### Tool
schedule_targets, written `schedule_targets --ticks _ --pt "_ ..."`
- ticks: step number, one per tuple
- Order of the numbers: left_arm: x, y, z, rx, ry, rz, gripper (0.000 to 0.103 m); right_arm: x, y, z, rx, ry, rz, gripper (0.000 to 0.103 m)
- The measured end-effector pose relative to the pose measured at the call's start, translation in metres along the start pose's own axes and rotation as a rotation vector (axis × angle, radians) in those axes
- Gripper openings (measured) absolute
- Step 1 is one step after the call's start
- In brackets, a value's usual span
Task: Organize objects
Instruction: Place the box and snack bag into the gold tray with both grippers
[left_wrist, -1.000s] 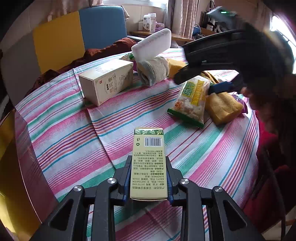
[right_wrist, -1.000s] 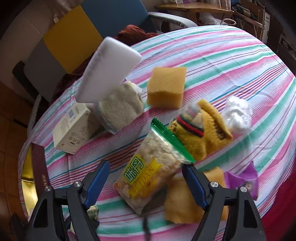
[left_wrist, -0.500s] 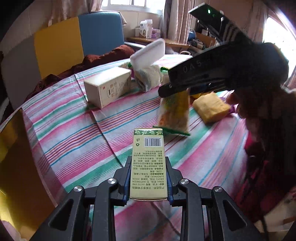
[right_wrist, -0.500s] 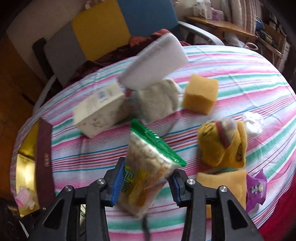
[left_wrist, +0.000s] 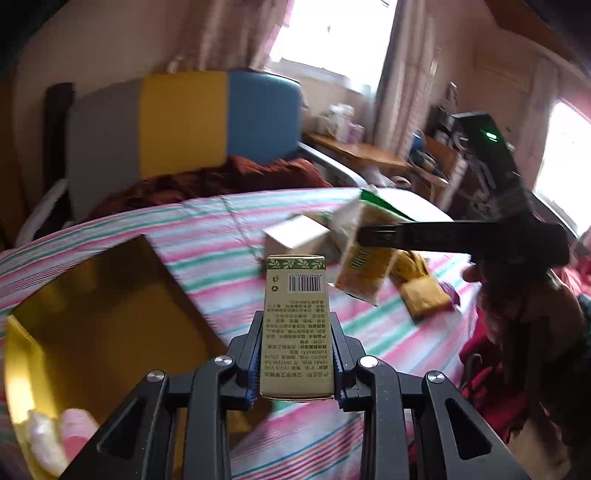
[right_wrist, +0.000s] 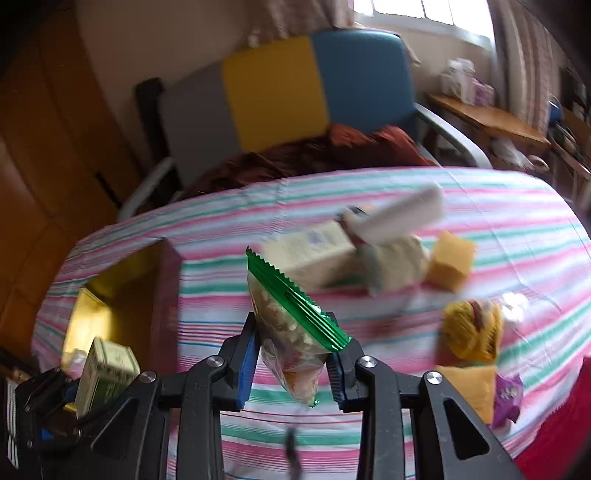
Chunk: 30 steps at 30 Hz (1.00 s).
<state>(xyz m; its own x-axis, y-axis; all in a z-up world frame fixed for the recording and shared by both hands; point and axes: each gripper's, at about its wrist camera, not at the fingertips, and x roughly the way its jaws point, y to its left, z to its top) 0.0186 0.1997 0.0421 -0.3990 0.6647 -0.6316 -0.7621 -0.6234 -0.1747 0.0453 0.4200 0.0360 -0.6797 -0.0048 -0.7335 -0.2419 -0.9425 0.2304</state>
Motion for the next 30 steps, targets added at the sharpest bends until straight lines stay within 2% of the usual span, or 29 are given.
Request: schedule_targets --ticks 4,8,12,16,18,19,20,21,22,27,30 --pt "-0.017 0.038 0.0 -0.063 -0.029 0.095 0.031 -0.003 0.039 0.007 -0.057 -0.017 0.076 0.032" --pt "-0.025 0.082 -0.006 -0.137 -0.04 0.195 0.031 0.003 0.084 0.013 -0.136 0.006 0.174 0.032" --pt "-0.035 0.125 -0.011 -0.204 -0.056 0.287 0.031 0.026 0.132 0.012 -0.217 0.079 0.262 0.032" --pt "-0.04 0.166 -0.017 -0.259 -0.053 0.372 0.031 0.06 0.179 0.008 -0.286 0.159 0.291 0.032" --pt "-0.039 0.183 -0.021 -0.292 -0.047 0.408 0.038 0.076 0.201 0.007 -0.304 0.181 0.314 0.034" --pt "-0.039 0.191 -0.024 -0.312 -0.044 0.413 0.053 0.08 0.21 0.007 -0.305 0.183 0.33 0.035" --pt "-0.04 0.196 -0.027 -0.332 -0.043 0.421 0.066 0.085 0.216 0.007 -0.307 0.189 0.348 0.042" --pt "-0.043 0.202 -0.03 -0.353 -0.047 0.437 0.071 0.087 0.222 0.008 -0.307 0.191 0.351 0.05" --pt "-0.046 0.206 -0.034 -0.37 -0.049 0.45 0.075 0.09 0.228 0.008 -0.307 0.189 0.344 0.052" --pt "-0.057 0.21 -0.045 -0.387 -0.059 0.499 0.076 0.086 0.235 -0.001 -0.311 0.188 0.329 0.055" --pt "-0.064 0.205 -0.051 -0.395 -0.063 0.546 0.081 0.084 0.232 -0.011 -0.327 0.189 0.293 0.059"
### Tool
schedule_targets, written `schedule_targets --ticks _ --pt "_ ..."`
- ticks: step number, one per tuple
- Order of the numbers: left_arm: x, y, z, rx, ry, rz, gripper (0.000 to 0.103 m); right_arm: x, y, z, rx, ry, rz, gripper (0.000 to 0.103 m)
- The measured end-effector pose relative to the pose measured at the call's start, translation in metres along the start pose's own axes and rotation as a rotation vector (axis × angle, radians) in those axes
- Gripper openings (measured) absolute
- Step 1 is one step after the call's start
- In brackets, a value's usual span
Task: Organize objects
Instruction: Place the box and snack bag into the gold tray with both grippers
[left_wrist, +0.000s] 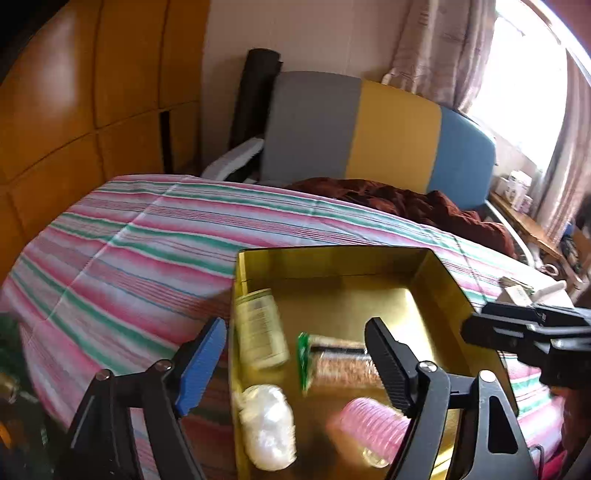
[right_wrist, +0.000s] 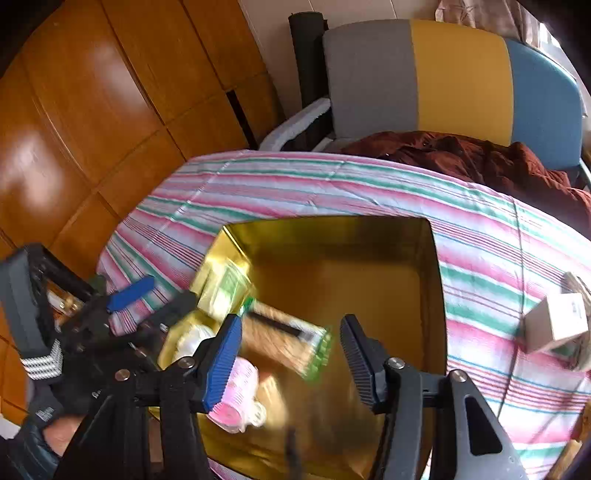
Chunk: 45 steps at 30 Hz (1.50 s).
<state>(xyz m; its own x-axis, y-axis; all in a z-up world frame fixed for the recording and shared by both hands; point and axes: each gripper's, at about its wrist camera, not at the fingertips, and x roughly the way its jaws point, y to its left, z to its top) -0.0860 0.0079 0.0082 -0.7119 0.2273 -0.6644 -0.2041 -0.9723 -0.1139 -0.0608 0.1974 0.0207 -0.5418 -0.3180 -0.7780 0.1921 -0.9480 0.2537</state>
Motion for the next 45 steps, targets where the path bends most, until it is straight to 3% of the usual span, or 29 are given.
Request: schedule_targets --ticks 6,17,34,45 --pt "-0.017 -0.002 -0.009 0.01 -0.034 0.082 0.092 -0.005 0.011 -0.019 -0.049 -0.045 -0.092 0.068" --pt "-0.042 -0.015 -0.02 0.015 -0.059 0.049 0.094 -0.017 0.015 -0.046 -0.051 -0.147 -0.249 0.076" --pt "-0.047 -0.032 -0.03 0.042 -0.027 0.026 0.094 -0.031 0.009 -0.06 -0.049 -0.176 -0.293 0.077" --pt "-0.052 -0.049 -0.031 0.069 -0.027 -0.027 0.094 -0.041 -0.009 -0.067 -0.02 -0.183 -0.34 0.077"
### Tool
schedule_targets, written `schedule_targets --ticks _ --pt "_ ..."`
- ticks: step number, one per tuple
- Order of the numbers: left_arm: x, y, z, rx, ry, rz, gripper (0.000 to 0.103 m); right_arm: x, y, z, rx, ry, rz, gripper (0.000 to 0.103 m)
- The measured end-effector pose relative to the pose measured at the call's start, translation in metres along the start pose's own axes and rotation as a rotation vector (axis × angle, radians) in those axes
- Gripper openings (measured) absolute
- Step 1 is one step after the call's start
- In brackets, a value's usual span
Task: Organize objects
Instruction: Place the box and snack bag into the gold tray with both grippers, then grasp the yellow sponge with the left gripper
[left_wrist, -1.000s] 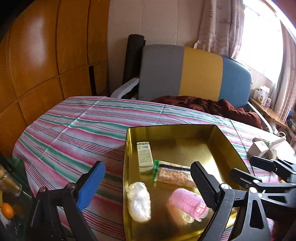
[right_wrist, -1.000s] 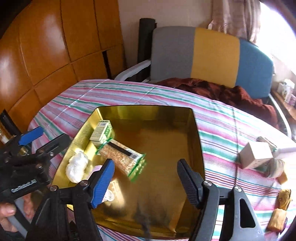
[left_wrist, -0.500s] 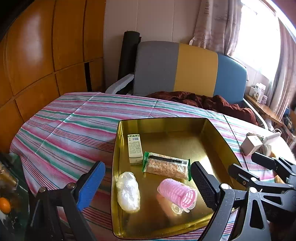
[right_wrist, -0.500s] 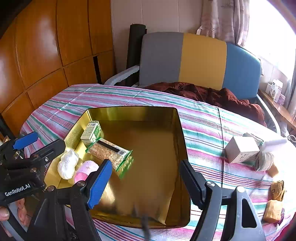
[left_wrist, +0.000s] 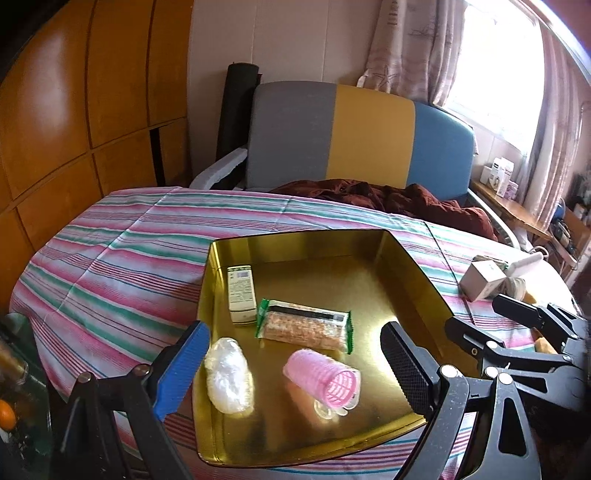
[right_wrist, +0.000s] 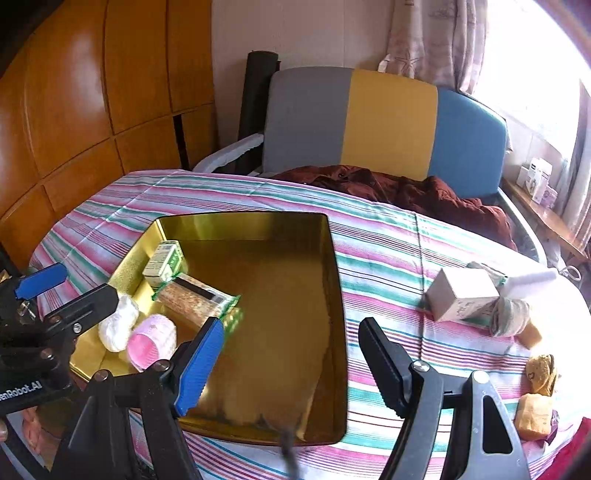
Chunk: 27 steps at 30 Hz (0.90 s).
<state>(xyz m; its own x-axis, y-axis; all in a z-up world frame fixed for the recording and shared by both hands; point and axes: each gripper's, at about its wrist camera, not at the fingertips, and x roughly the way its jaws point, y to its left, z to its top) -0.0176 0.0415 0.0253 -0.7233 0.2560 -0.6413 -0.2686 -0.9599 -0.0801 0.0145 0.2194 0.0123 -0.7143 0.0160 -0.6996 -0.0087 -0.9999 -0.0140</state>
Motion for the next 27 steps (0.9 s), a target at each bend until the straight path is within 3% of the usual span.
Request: schedule_targets --ticks 13,27 --pt "0.002 -0.032 0.004 0.082 0.004 -0.068 0.094 -0.004 -0.056 -0.019 0.095 0.036 -0.081 0.077" --pt "0.008 -0.111 0.008 0.259 0.038 -0.243 0.094 -0.046 -0.208 -0.048 0.43 0.078 -0.223 0.077"
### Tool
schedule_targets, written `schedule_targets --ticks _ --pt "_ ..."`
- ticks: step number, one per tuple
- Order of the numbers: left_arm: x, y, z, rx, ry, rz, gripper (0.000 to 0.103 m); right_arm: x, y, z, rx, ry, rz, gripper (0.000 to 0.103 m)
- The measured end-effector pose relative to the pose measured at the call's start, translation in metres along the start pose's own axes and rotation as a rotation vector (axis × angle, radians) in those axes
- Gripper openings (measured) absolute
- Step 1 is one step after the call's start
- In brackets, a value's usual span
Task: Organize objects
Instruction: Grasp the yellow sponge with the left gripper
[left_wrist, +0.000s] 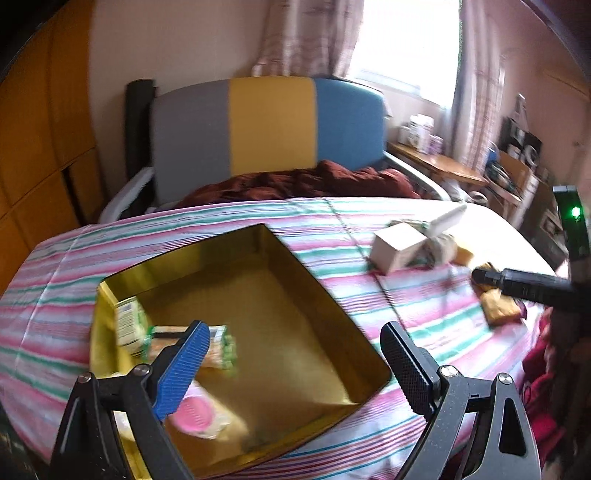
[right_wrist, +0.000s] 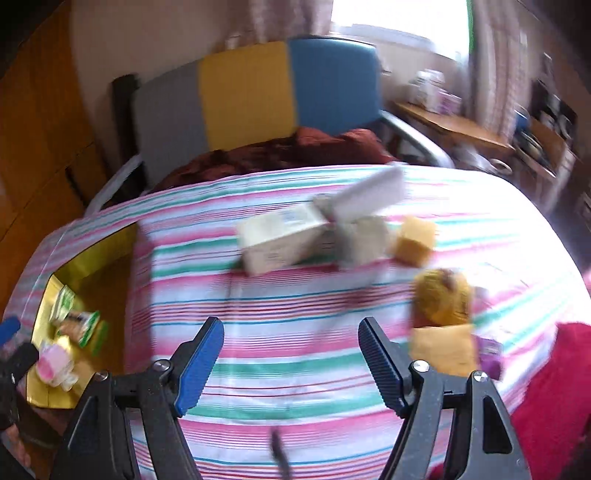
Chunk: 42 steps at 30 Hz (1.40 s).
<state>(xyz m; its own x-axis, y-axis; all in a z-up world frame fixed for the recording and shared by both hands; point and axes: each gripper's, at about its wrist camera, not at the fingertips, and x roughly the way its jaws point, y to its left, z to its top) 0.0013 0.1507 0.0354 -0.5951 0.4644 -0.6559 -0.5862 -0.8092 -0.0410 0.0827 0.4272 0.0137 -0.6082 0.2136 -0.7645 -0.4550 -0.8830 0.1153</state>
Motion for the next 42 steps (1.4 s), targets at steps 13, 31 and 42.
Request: schedule_targets --ticks 13,31,42 --pt "0.047 -0.114 0.022 0.268 0.091 -0.272 0.094 -0.009 -0.155 0.011 0.351 0.01 -0.097 0.077" --pt "0.15 -0.278 0.02 0.714 0.185 -0.602 0.094 0.0 -0.202 -0.007 0.58 -0.022 0.096 0.078" --pt "0.178 -0.339 0.009 0.854 0.213 -0.699 0.092 0.006 -0.207 -0.006 0.6 -0.019 0.13 0.078"
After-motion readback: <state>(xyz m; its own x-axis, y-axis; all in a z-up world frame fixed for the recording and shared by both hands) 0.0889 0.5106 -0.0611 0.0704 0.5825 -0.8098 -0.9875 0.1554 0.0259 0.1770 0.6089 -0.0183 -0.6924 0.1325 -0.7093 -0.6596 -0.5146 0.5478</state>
